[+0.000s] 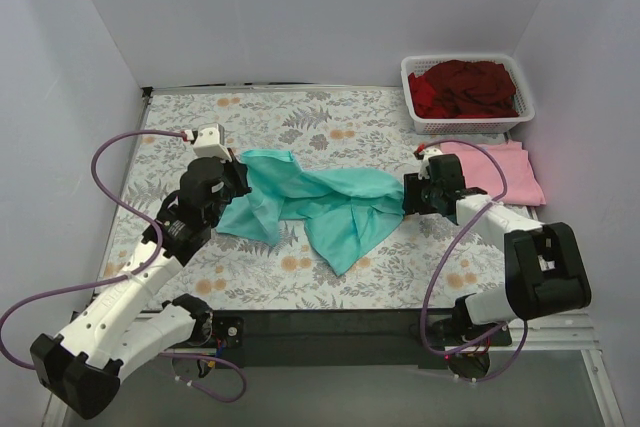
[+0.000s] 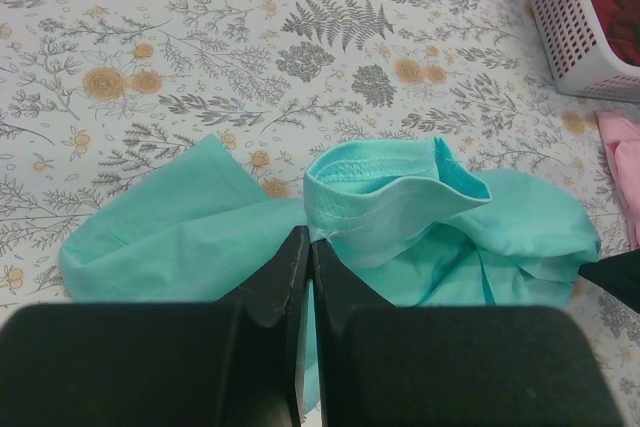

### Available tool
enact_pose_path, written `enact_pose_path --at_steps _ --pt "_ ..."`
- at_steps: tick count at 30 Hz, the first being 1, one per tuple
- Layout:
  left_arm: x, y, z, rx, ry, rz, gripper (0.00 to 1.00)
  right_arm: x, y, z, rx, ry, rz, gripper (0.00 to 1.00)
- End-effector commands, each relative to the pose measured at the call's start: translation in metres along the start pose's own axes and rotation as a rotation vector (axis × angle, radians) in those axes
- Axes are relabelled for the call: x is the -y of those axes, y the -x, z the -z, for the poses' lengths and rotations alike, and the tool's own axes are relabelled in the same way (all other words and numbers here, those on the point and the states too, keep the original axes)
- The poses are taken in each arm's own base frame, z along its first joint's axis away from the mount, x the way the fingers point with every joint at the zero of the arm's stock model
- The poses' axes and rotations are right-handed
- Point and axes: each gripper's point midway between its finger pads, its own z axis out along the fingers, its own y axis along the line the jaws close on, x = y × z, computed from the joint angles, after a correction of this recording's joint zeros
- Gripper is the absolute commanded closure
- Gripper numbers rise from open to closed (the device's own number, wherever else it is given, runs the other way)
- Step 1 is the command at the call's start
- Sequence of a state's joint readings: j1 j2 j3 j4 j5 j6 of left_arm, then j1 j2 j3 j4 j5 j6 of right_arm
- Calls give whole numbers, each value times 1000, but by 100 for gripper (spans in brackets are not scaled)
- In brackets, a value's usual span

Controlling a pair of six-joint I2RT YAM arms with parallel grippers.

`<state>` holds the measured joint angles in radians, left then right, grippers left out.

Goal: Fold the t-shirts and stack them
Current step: Flatten the tshirt out

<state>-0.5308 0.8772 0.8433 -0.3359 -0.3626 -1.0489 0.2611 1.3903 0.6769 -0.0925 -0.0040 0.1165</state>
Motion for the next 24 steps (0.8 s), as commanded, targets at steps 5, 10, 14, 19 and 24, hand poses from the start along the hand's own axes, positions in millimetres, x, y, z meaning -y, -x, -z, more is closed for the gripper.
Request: enact_pose_path --at_steps 5,10,14,19,24 --pt "-19 -1 -16 5 72 -32 100 -15 30 -19 59 146 63 61" --pt "-40 27 -61 4 122 -11 100 -11 74 -10 99 130 90 99" --pt "-47 105 -100 87 153 31 100 -1 204 46 321 2 162 99" --pt "-34 238 -93 295 134 97 100 -7 311 147 594 -69 193 99" --pt "-13 314 -31 502 68 74 100 -18 336 227 761 -71 253 99"
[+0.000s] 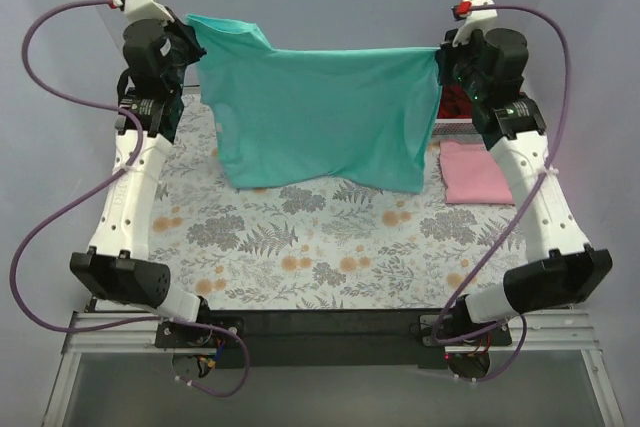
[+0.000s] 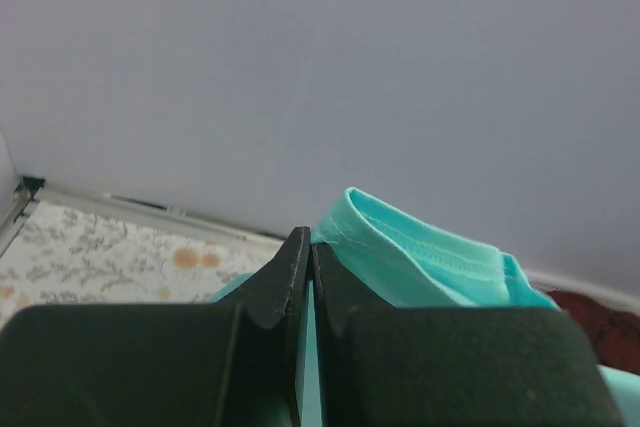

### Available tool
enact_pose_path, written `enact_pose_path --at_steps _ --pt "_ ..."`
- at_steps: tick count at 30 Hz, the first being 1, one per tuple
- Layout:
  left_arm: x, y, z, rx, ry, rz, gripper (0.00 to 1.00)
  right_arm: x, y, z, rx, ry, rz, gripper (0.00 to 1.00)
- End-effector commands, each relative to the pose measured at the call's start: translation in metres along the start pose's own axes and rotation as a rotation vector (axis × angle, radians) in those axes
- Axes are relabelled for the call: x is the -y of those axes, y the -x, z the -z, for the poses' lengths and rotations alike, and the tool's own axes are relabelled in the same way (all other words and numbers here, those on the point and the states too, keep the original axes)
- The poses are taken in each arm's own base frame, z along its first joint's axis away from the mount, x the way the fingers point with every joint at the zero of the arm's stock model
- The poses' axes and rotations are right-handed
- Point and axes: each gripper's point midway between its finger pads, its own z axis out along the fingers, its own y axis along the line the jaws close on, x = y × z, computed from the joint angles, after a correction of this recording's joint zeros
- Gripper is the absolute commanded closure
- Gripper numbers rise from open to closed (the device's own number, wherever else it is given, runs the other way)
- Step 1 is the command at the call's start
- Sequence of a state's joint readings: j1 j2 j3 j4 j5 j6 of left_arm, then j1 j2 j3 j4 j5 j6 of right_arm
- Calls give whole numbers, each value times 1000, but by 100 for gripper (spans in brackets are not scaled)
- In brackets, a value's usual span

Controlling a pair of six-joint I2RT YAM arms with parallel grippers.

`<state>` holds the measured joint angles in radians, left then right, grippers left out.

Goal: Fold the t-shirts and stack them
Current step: Flatten the tshirt out

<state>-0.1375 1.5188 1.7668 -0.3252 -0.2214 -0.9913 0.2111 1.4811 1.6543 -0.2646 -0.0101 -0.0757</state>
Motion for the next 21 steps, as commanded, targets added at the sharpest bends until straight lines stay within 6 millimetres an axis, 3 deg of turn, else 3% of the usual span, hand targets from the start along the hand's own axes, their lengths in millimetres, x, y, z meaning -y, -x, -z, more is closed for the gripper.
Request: enact_pose_path --at_steps 1,2,3,4,5,6,8,9,10,11,12,13,14,15,16,17,18,19,20,21 --pt "19 87 59 201 -84 -5 100 7 29 49 60 -32 73 99" --pt "17 83 64 196 -90 -12 100 6 28 57 64 -29 81 99" --pt "22 102 90 251 -131 -5 100 1 26 64 71 -3 90 99" --pt "22 100 99 254 -148 -7 100 -2 15 78 63 6 96 99" --pt "18 84 102 224 -150 -17 100 -5 9 85 61 14 96 99" --pt "19 91 129 251 -185 -18 100 -7 0 91 51 21 94 99" --pt "13 79 147 236 -200 -24 100 -19 -28 111 25 63 73 99" --pt "3 48 148 162 -184 -30 100 -22 -38 119 15 75 53 99" --pt "4 53 178 186 -221 -12 100 -28 -40 139 37 90 38 99" --pt "1 39 187 156 -232 16 100 -38 -74 140 -26 126 -15 95" --pt "-9 2 190 65 -219 32 96 -43 -86 148 -40 146 -36 90" --pt "-14 1 219 86 -238 67 94 -50 -92 166 -24 167 -55 87" --pt "-18 -14 228 43 -215 183 93 -58 -103 173 -31 203 -75 84" --pt "-33 -57 232 -62 -153 230 91 -67 -131 177 -81 224 -148 82" --pt "-34 -76 240 -99 -157 271 91 -73 -139 184 -85 245 -178 81" --pt "-36 -77 265 -68 -202 329 91 -82 -139 200 -53 284 -197 80" --pt "-41 -96 274 -108 -192 403 91 -89 -161 204 -94 302 -258 79" --pt "-48 -118 279 -144 -177 443 91 -94 -166 209 -92 319 -280 78" --pt "-50 -114 302 -104 -224 486 91 -101 -169 221 -77 355 -296 76" --pt "-55 -127 311 -141 -211 521 87 -105 -175 226 -91 368 -331 73"
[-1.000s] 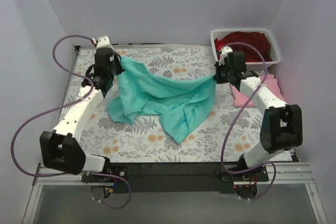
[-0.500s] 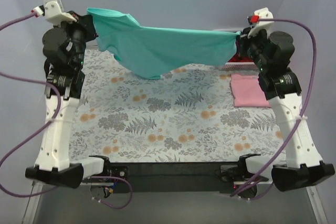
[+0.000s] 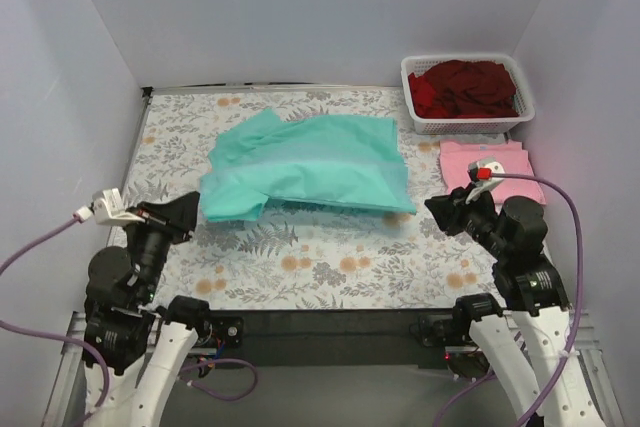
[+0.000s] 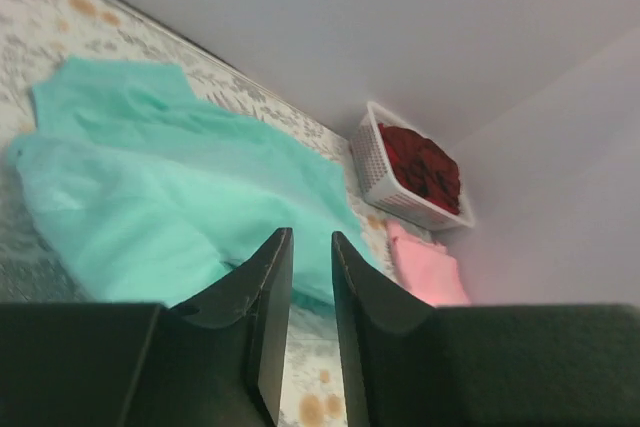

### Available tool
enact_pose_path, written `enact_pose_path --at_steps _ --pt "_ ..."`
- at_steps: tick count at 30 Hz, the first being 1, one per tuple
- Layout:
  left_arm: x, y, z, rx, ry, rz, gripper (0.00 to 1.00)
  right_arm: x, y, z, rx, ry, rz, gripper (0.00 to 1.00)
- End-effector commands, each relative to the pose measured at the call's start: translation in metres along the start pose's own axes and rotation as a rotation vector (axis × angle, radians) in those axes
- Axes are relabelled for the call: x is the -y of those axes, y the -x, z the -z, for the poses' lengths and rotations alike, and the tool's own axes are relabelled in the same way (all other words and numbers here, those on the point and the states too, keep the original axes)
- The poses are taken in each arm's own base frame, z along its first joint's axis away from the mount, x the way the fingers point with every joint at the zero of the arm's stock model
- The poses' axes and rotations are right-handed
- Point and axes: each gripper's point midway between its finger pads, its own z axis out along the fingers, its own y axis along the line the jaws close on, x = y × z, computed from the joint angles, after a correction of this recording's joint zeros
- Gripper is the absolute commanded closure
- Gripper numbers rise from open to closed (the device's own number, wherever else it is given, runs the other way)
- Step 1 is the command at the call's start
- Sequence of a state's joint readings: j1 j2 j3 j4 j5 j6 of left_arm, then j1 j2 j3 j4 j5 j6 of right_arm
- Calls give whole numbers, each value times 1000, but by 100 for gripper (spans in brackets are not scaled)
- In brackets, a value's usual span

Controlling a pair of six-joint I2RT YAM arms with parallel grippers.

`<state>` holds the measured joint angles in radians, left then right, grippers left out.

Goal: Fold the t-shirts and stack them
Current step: Flatten the tshirt out

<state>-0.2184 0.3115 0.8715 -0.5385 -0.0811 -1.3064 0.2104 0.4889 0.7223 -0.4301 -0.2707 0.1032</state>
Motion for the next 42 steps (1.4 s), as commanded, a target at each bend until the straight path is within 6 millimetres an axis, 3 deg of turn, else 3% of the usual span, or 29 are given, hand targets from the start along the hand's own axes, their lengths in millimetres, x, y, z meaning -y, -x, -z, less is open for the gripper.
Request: enact_pose_path --at_steps 1,3,4,6,9,12,16,19,24,28,31,34,38,42 --pt "-18 -41 41 -100 39 221 76 -31 -15 16 17 127 -136 71" --pt "-18 -52 57 -149 26 245 67 -34 -22 20 6 139 -157 63" --pt "-21 -68 66 -225 40 256 65 -35 -26 21 0 143 -169 62" --pt "-21 -75 77 -278 48 261 59 -35 -27 20 -2 146 -167 57" --pt "-21 -70 76 -269 56 229 56 -31 -26 11 -41 137 -161 54" --pt "-21 -71 55 -300 76 178 56 -23 -30 -6 -114 116 -181 53" --pt "-24 -104 16 -475 112 167 55 -14 -50 -34 -261 109 -242 52" --pt "-40 -131 -16 -582 186 147 55 -10 -71 -51 -363 117 -285 52" --pt "-91 -171 -66 -670 383 61 55 0 -104 -76 -507 49 -275 52" --pt "-129 -196 -87 -709 505 -10 57 6 -129 -95 -600 -14 -232 52" --pt "-161 -218 -86 -756 623 -42 58 12 -149 -105 -648 -31 -213 51" --pt "-178 -233 -77 -802 684 -54 58 21 -172 -107 -709 -71 -211 51" --pt "-186 -249 -57 -859 724 -21 58 30 -198 -104 -764 -115 -226 51" --pt "-190 -270 -25 -957 757 38 58 32 -222 -87 -823 -150 -265 52"
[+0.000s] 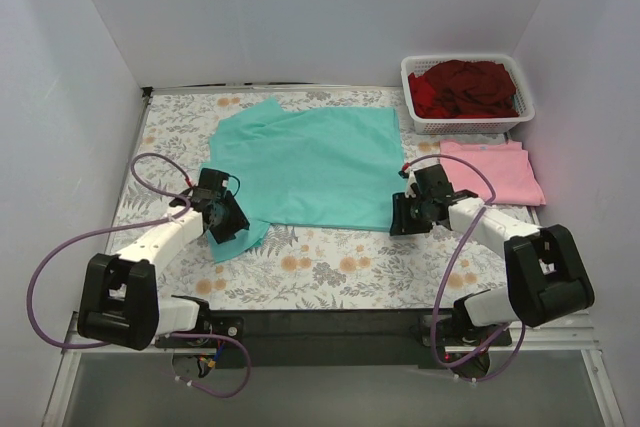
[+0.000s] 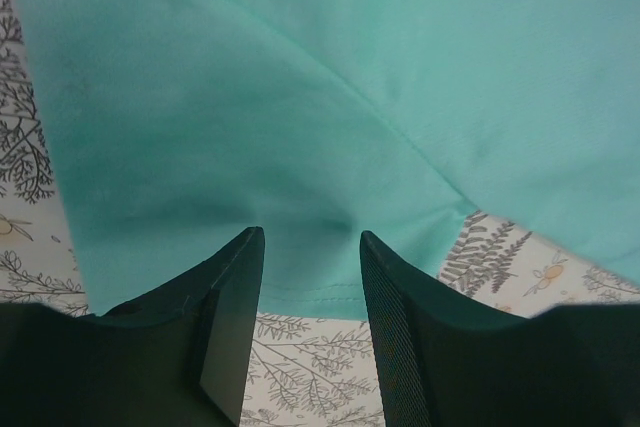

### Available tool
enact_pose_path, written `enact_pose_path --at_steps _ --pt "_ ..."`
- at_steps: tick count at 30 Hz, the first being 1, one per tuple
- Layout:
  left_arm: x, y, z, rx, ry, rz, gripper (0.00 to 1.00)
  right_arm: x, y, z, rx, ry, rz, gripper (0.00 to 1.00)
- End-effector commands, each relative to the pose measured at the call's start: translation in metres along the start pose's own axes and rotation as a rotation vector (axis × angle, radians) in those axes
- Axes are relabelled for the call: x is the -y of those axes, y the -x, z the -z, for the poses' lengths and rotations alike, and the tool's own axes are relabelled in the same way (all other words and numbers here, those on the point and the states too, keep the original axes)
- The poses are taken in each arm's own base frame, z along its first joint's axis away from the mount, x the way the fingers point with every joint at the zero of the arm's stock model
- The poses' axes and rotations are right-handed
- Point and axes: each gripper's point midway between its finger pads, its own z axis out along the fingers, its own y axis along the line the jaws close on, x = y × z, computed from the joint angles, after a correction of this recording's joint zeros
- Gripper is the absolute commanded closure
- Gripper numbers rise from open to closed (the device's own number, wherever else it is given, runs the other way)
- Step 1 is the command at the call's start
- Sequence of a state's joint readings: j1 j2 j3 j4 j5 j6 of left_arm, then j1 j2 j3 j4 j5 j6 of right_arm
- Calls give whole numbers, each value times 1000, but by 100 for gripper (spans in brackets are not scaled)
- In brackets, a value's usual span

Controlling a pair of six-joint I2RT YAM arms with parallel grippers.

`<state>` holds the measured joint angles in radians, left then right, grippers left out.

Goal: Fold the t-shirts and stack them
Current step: Flatten the tshirt out

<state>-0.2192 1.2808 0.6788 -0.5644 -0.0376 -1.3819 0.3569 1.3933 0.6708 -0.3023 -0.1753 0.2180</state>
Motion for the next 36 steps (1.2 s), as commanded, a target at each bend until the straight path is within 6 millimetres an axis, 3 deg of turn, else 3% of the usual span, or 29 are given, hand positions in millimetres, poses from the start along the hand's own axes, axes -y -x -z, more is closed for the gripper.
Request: enact_pose_path --at_steps 1,5,10,14,17,18,21,24,28,32,36 --pt "-11 -23 1 -61 8 34 58 13 -15 -2 -10 -42 -42 52" --pt "-13 -55 8 -183 -24 74 58 23 -42 8 -61 -69 -117 52" --pt "10 -61 33 -250 -138 78 58 21 -44 25 -43 -75 -134 51" --pt "24 -55 54 -235 -218 64 58 9 -13 41 61 -42 -92 51" --pt "31 -34 59 -144 -233 54 58 -3 11 47 121 -14 -42 51" --pt "38 -18 62 -87 -237 46 58 -9 27 52 154 -2 -20 51" --pt "43 18 53 22 -183 8 58 -19 50 45 161 12 11 51" --pt "41 42 28 76 -90 -25 58 -23 65 33 153 -20 39 51" --pt "42 68 2 102 5 -68 58 -22 68 11 108 -51 53 51" --pt "34 59 -23 34 63 -92 58 -10 53 -9 38 -90 44 51" --pt "20 29 -29 -73 86 -67 58 1 26 -17 -29 -114 33 51"
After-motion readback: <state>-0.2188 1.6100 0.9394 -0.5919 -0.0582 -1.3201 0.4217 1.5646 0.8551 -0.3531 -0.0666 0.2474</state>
